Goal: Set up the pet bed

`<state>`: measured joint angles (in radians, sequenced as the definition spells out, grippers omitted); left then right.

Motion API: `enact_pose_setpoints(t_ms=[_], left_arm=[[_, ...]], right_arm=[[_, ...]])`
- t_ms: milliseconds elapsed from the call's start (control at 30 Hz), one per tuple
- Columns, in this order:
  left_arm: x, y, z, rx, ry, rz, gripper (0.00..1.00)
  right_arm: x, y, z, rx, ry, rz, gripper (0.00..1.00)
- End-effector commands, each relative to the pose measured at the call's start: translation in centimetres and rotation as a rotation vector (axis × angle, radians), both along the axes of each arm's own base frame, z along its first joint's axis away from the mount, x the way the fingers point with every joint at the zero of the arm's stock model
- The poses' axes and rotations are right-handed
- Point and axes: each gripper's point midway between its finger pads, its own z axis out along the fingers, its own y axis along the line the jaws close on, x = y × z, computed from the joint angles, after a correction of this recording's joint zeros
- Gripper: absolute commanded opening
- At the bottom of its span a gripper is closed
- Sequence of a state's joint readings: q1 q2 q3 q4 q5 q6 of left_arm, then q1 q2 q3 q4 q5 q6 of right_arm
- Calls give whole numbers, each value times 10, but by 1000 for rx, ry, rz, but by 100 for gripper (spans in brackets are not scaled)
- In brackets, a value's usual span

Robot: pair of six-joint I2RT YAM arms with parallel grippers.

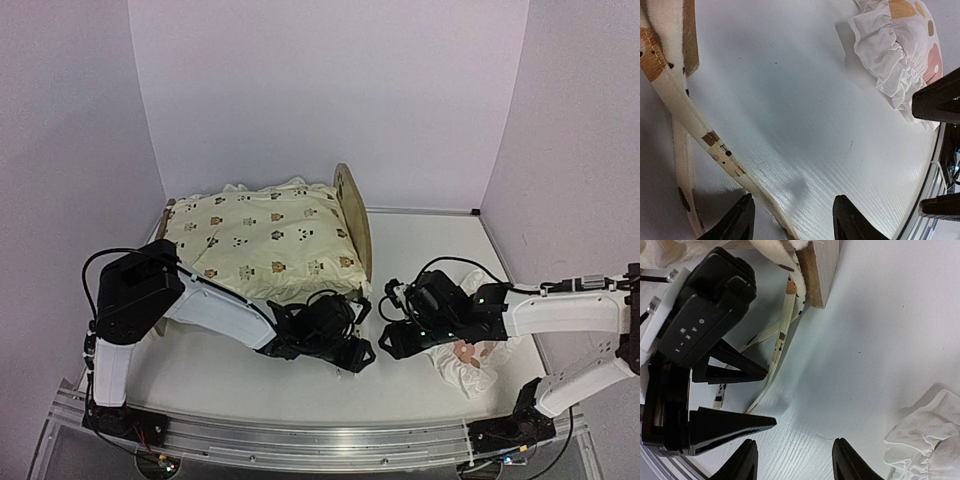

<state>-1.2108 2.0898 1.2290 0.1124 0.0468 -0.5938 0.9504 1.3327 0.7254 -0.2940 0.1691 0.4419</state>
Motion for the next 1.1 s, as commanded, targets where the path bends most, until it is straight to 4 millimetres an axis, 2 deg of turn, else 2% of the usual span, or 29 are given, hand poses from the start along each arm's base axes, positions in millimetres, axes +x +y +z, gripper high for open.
enact_pose_setpoints(t_ms=[0,267,400,500,633,800,1067], left_arm=[[-11,17,5,63,3,5,61],[-18,40,31,174,-81,76,62],[-20,58,29,257,-82,134,57],[-25,67,21,302,-73,155,55],[-28,74,7,342,-49,168,48],[-28,71,3,333,-50,166,40],[-27,61,-6,325,-53,144,38]], right_arm=[[8,1,8,-9,-46,-11,52],[26,6,10,-18,-122,-36,50],[34,10,10,12,-176,-43,50],[38,16,12,22,-188,-37,50],[43,22,15,22,-195,-34,50],[44,26,18,29,-195,-27,50],[48,28,15,16,-201,-29,49]])
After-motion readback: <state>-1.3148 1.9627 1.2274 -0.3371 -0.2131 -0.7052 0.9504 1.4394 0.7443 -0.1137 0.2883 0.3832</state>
